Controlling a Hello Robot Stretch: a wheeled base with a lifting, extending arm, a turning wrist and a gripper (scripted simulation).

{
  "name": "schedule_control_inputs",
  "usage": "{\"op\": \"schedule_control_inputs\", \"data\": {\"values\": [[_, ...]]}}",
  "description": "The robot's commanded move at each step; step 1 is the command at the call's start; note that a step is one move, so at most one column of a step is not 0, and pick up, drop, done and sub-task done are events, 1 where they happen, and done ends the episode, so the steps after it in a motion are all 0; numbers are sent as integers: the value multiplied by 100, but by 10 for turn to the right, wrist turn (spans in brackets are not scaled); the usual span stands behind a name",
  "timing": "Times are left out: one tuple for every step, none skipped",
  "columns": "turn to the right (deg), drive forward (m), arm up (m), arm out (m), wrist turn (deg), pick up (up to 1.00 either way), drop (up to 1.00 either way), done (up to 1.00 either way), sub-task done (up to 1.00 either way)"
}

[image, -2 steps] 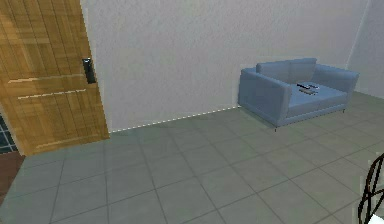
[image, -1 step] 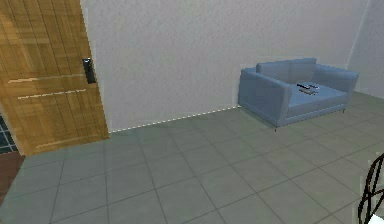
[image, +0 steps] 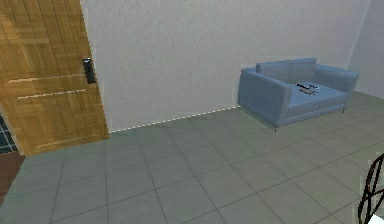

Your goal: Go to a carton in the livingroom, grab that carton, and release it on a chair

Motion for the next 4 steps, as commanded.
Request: {"op": "schedule_control_inputs", "data": {"values": [[0,0,0,0,0,100,0,0,0],[0,0,10,0,0,0,0,0,0],[0,0,28,0,0,0,0,0,0],[0,0,0,0,-450,0,0,0,0]]}}
